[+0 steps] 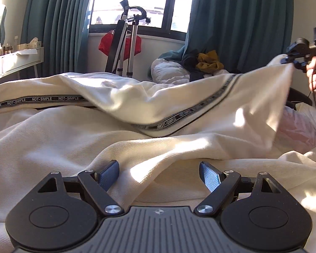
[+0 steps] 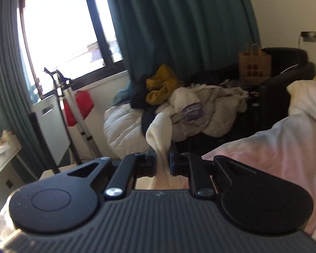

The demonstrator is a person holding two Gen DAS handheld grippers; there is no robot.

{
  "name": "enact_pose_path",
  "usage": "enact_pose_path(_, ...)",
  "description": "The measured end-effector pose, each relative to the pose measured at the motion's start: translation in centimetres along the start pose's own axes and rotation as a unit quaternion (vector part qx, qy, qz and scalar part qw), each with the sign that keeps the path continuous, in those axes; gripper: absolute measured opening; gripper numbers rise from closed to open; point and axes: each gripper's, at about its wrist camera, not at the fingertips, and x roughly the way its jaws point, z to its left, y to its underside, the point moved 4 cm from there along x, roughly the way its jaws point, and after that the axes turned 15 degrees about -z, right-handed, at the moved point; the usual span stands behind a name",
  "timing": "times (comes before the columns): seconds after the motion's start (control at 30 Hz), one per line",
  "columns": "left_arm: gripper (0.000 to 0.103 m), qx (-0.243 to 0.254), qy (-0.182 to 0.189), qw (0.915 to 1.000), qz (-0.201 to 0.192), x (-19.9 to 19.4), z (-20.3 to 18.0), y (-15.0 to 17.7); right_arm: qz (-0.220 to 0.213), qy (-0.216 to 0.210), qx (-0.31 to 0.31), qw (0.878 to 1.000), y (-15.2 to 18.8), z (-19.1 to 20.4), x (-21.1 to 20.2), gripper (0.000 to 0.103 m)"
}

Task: Fold clothes

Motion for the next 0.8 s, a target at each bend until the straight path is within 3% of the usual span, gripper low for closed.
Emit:
enact_pose_path(0.13,0.085,0.0,0.002,1.0,-0.005,-0.3,0.2,-0.3,-0.03,0.088,-0.051,0.994,-3.1,-5.9,-0.7,0.015)
enact_pose_path(0.2,0.085,-0.006,0.002,1.0,-0.006,-0.4,0.5,-0.5,-0.017,0.109,-0.058,0.992,-4.0,-7.6,-0.2,0.015)
enact_pose_path(0.4,0.085,-0.019,-0.001,0.9998,-0.005,-0.6,1.1,-0.8,-0.062,0.081,-0.081,0.991,-6.1,-7.6,-0.6,0.015)
enact_pose_path(0.6,0.085,-0.028,0.0,0.9996,-0.001,-1.0,1.7,-0.6,0.017,0.128,-0.052,0.99,0.9,-14.0,-0.7,0.015)
enact_pose_path(0.8,0.085,-0.031,-0.003,0.9995,0.001,-0.7,1.6,-0.7,0.1,0.185,0.017,0.977,8.6,-19.7,-2.7,0.015)
